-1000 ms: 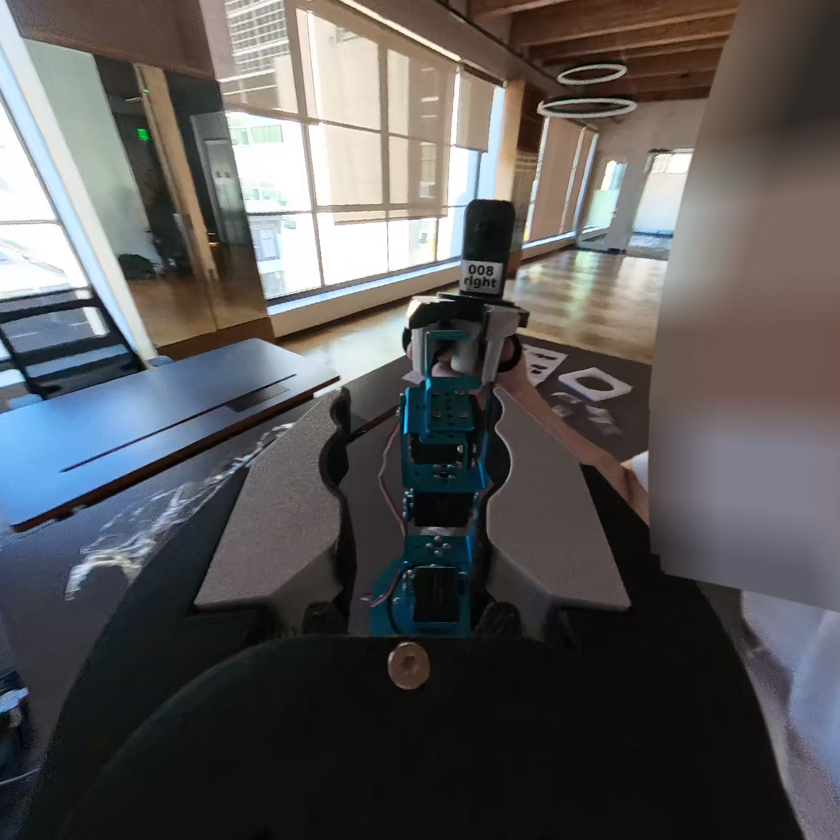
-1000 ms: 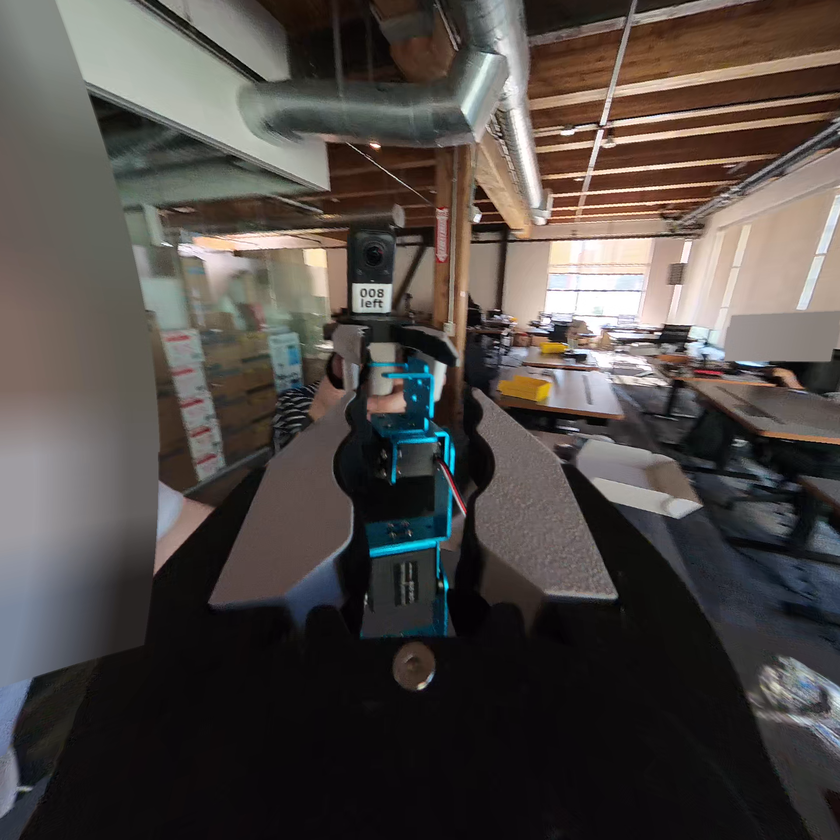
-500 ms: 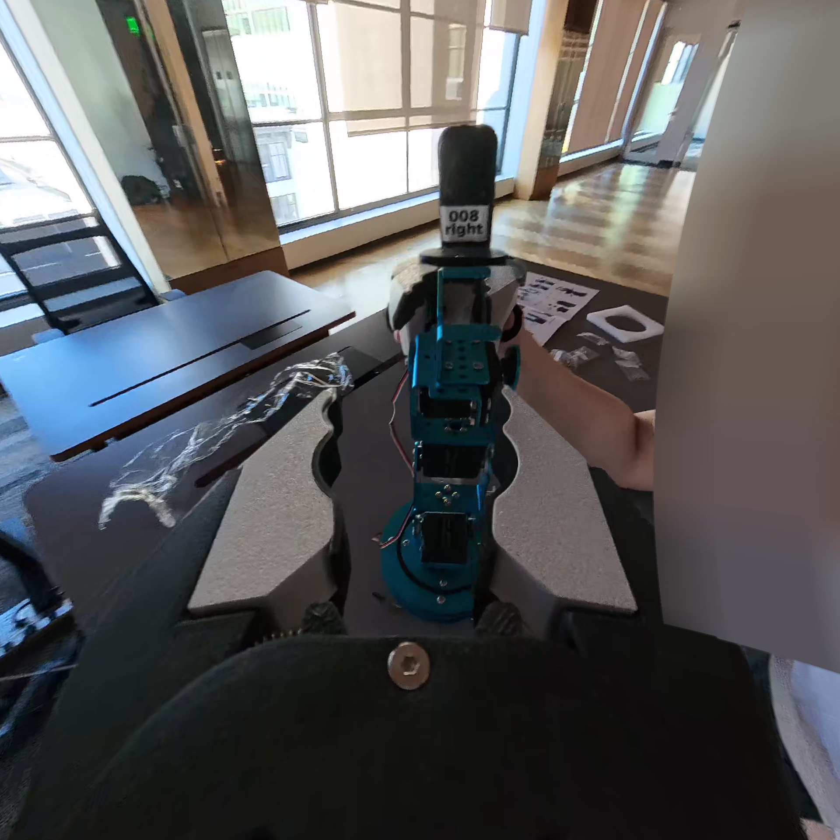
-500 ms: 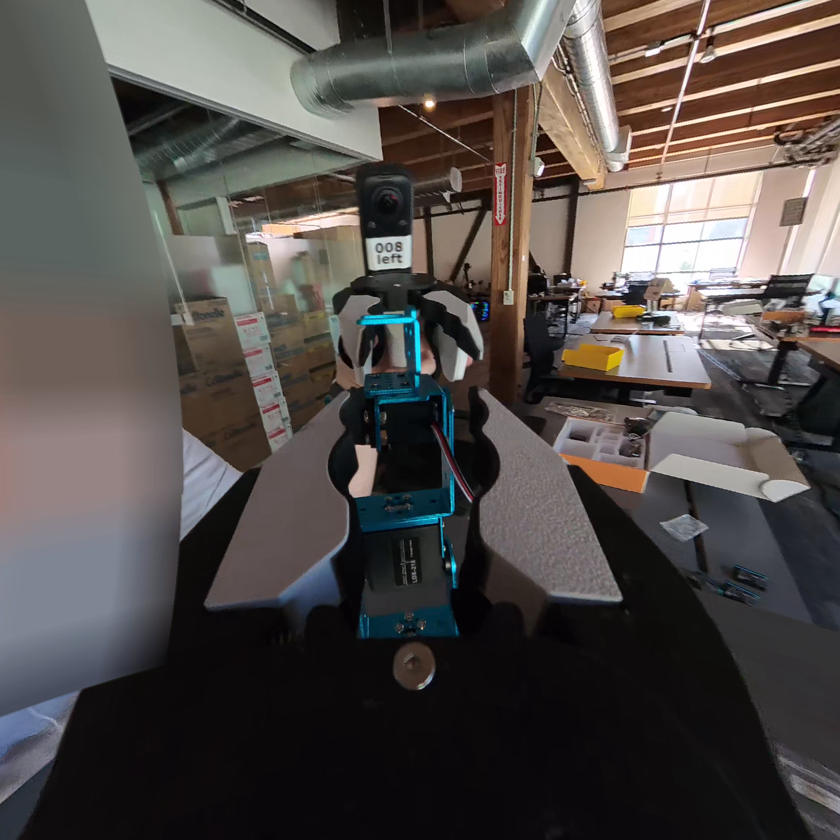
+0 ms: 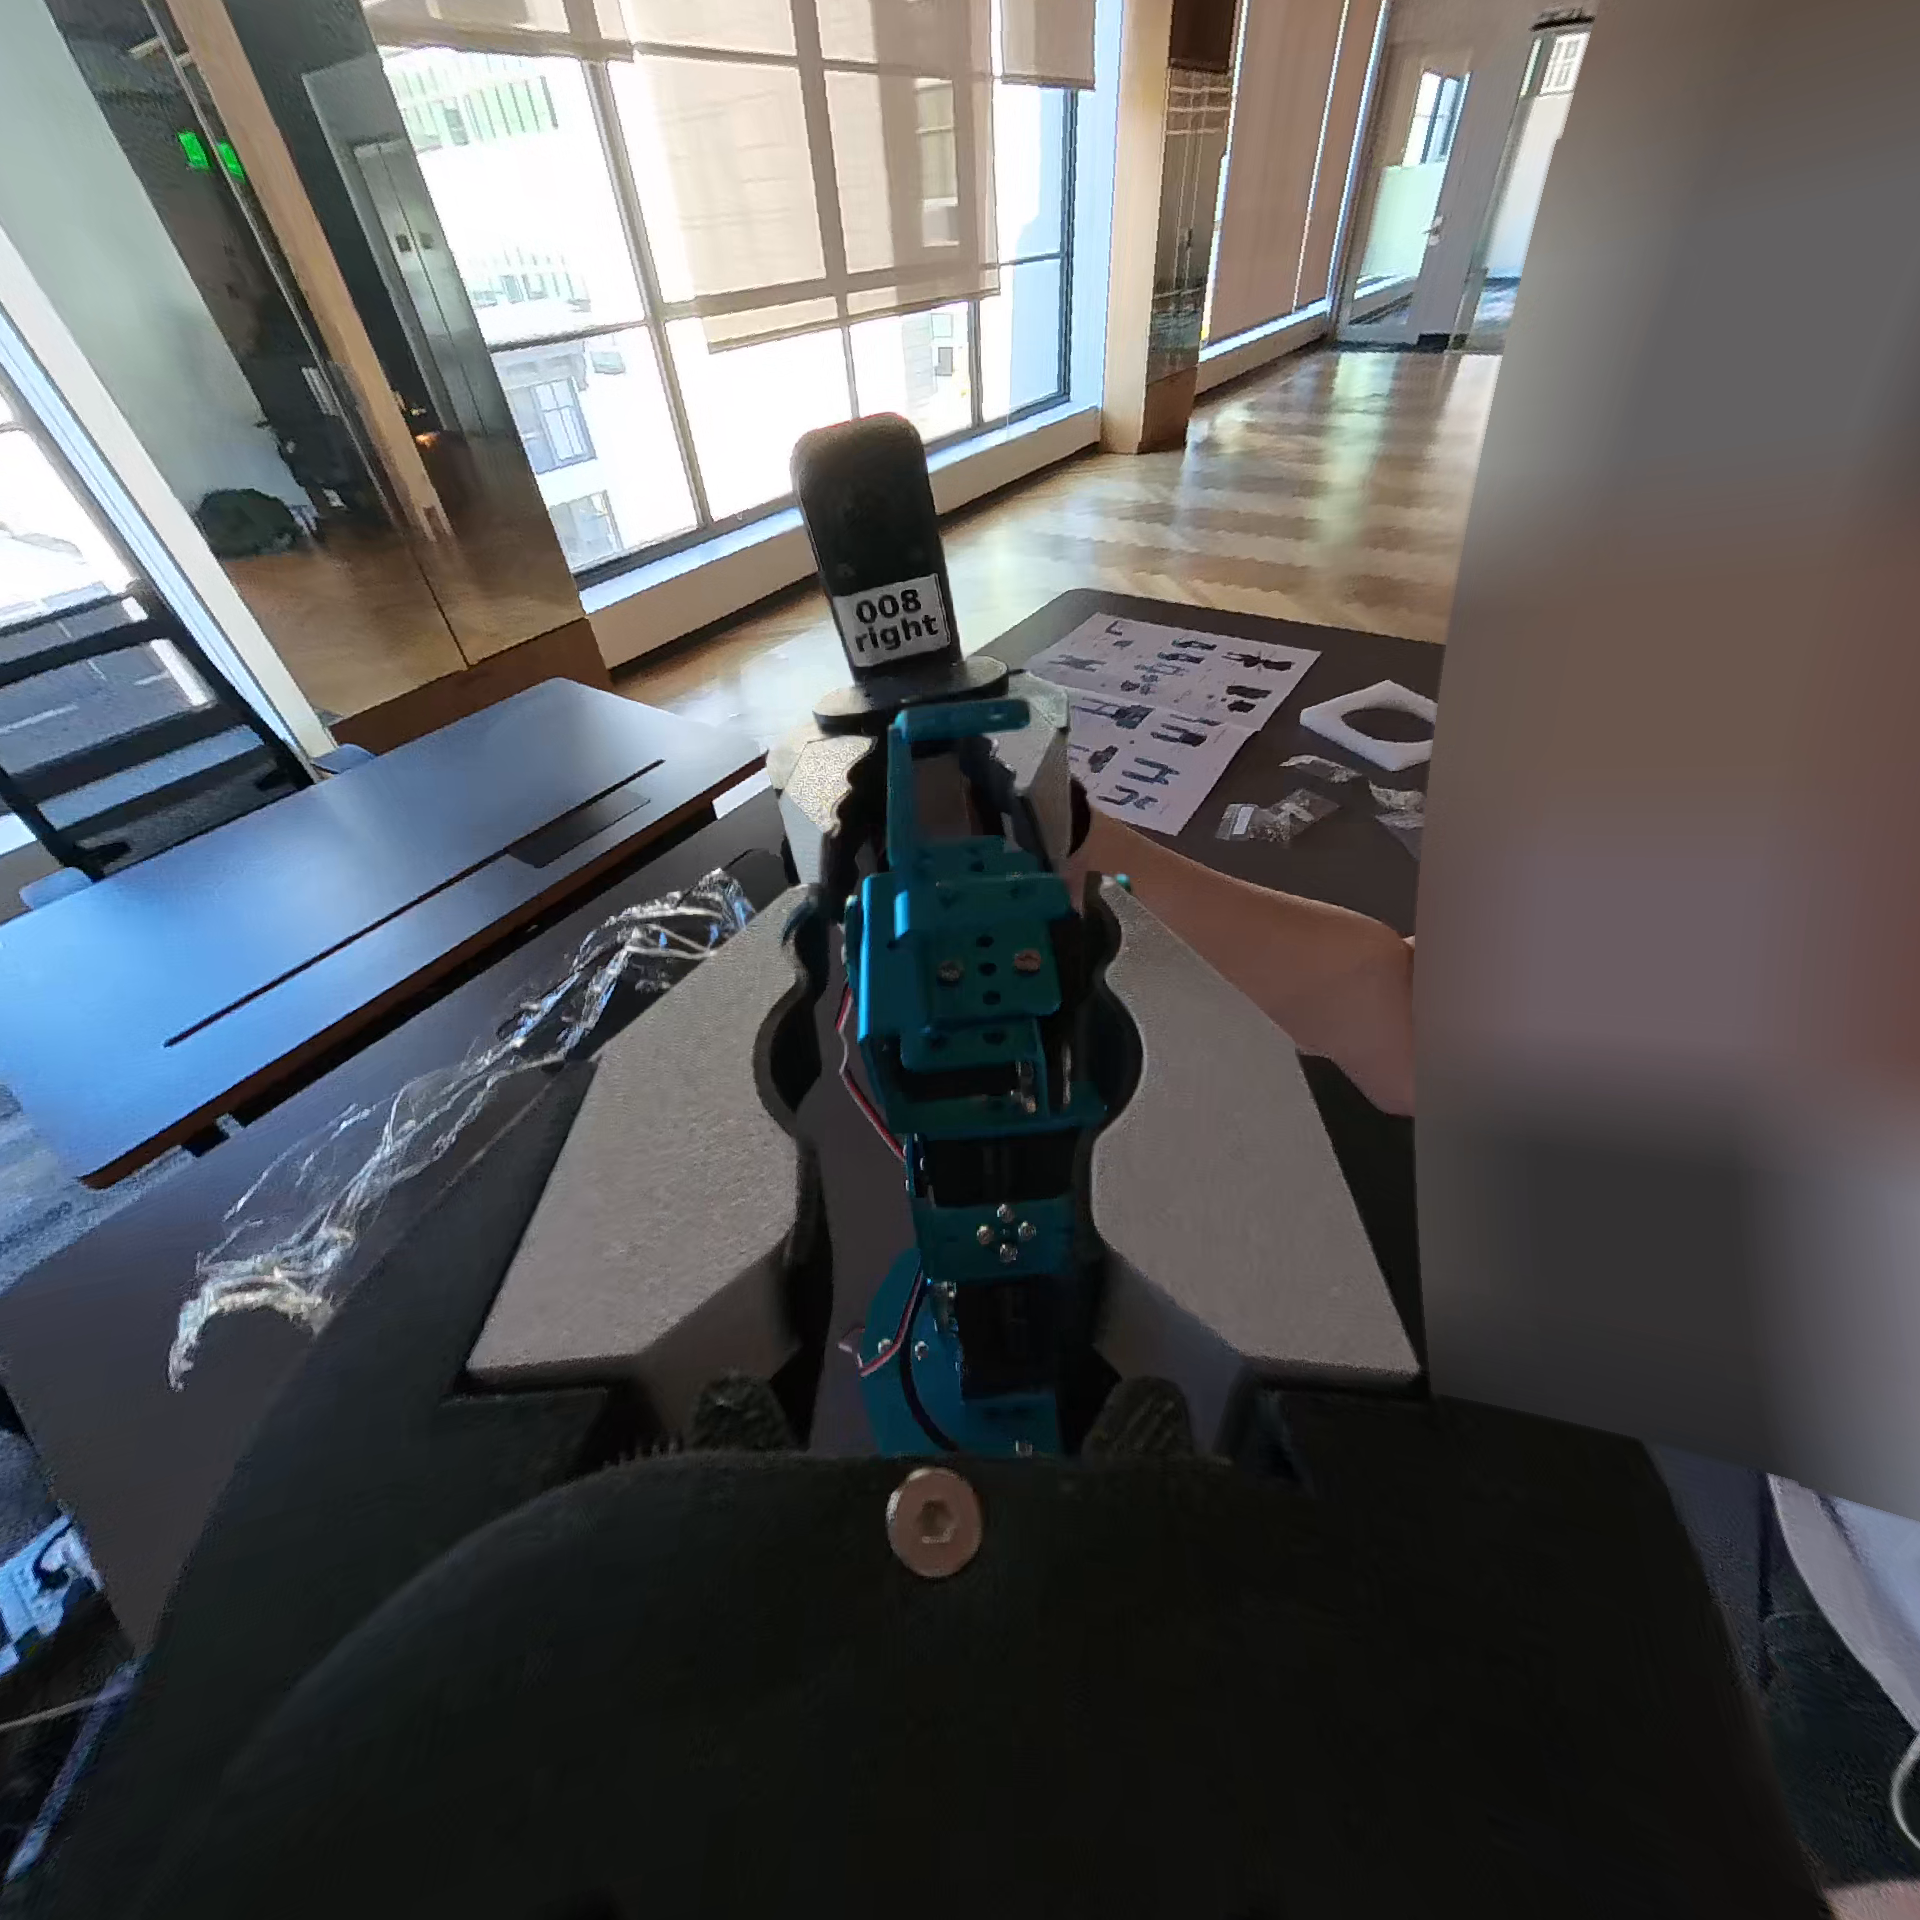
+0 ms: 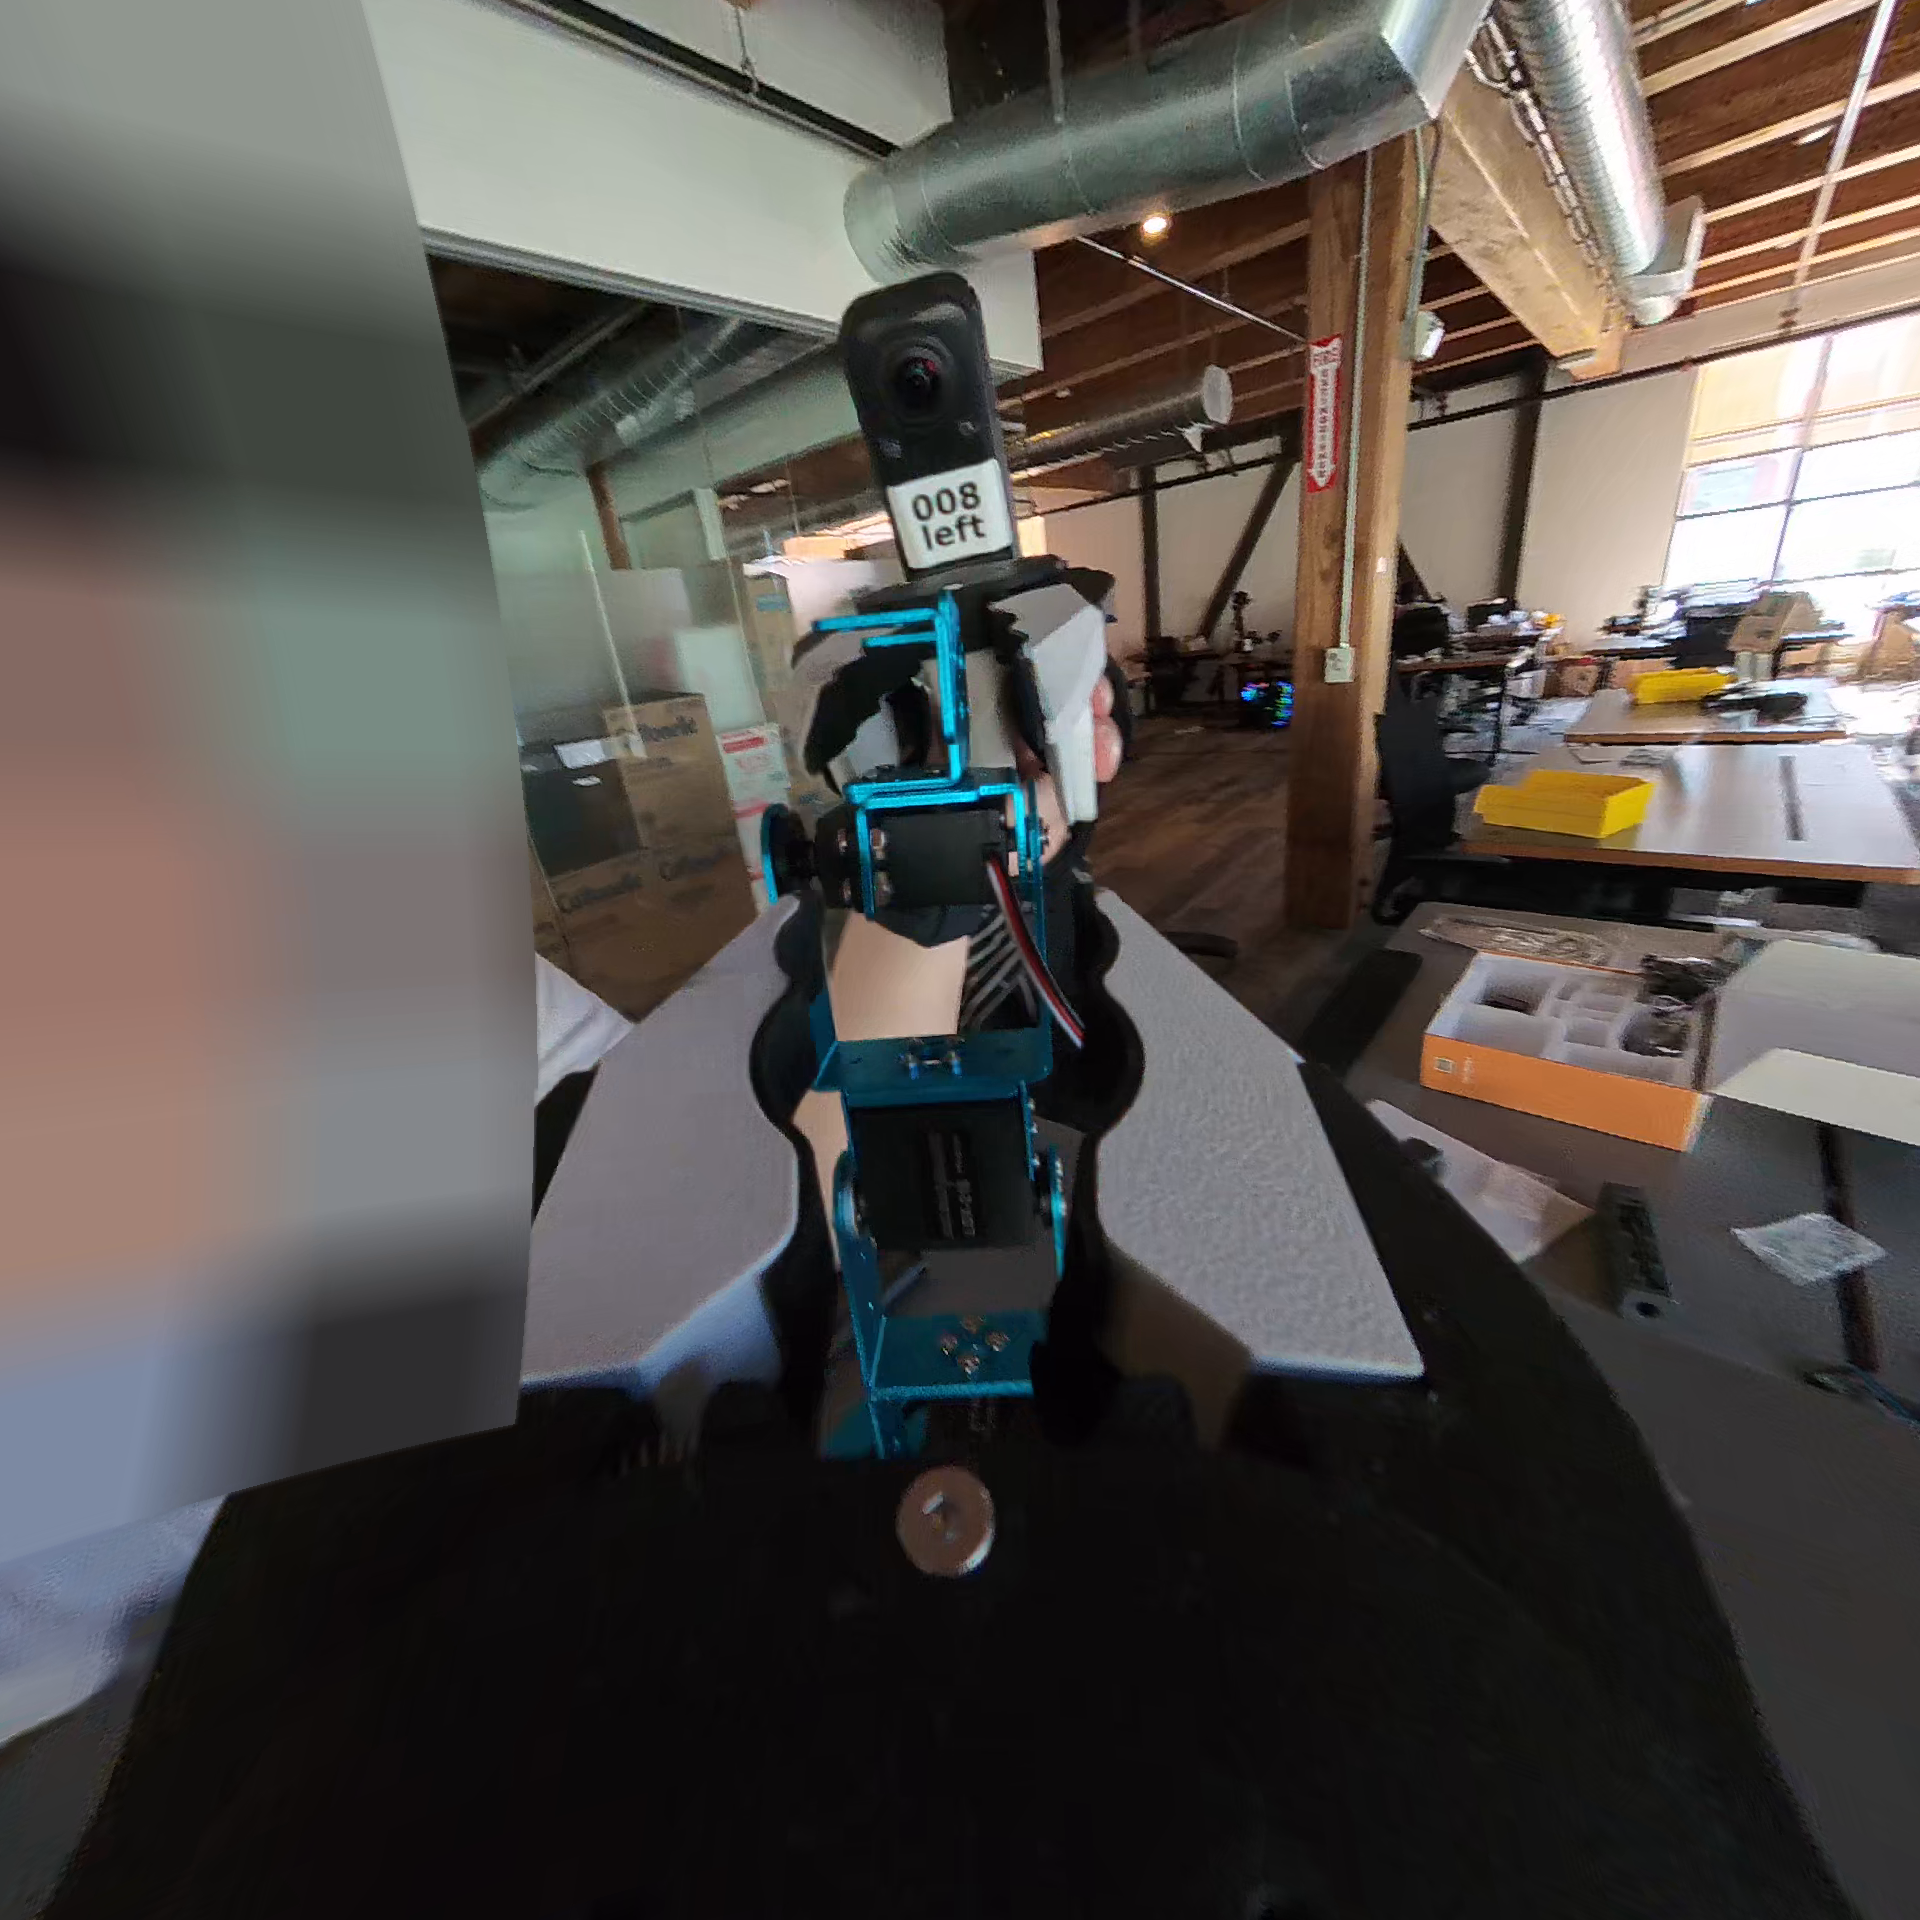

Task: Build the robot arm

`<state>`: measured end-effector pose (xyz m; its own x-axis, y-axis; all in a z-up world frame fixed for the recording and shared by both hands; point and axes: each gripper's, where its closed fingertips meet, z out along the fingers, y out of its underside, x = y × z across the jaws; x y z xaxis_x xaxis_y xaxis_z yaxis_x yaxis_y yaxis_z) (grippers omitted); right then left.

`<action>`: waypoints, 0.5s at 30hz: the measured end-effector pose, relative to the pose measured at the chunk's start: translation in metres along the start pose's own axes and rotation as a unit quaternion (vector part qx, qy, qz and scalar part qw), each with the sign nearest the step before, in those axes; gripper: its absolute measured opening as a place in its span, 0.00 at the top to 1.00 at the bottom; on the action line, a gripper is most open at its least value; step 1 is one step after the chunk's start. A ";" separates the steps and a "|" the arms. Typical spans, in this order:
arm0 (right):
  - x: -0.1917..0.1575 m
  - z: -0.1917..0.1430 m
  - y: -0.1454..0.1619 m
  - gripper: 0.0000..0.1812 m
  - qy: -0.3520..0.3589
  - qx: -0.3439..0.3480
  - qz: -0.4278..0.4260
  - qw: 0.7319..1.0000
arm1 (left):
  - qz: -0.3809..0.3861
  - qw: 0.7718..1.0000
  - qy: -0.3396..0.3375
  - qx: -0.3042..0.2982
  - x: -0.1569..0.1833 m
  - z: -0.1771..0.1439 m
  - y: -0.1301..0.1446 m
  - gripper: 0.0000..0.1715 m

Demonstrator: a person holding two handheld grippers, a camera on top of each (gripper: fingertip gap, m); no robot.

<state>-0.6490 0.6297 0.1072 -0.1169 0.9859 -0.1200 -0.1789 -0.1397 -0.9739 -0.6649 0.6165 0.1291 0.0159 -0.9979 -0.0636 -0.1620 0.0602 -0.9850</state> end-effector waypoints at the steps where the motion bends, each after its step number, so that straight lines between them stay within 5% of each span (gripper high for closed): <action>1: 0.000 -0.003 0.000 0.75 0.011 -0.006 -0.016 1.000 | 0.004 1.000 0.004 0.008 0.002 0.002 -0.003 0.74; 4: -0.011 -0.003 0.000 0.71 0.007 -0.023 -0.044 0.999 | 0.009 0.999 0.009 0.031 0.002 0.004 -0.011 0.84; 15: -0.011 0.009 0.009 0.67 0.000 -0.041 -0.023 0.999 | 0.007 1.000 0.009 0.003 0.002 0.017 -0.003 0.86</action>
<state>-0.6583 0.6166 0.1020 -0.1103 0.9910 -0.0755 -0.1036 -0.0871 -0.9908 -0.6472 0.6142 0.1293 -0.0041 -0.9973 -0.0740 -0.1570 0.0737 -0.9849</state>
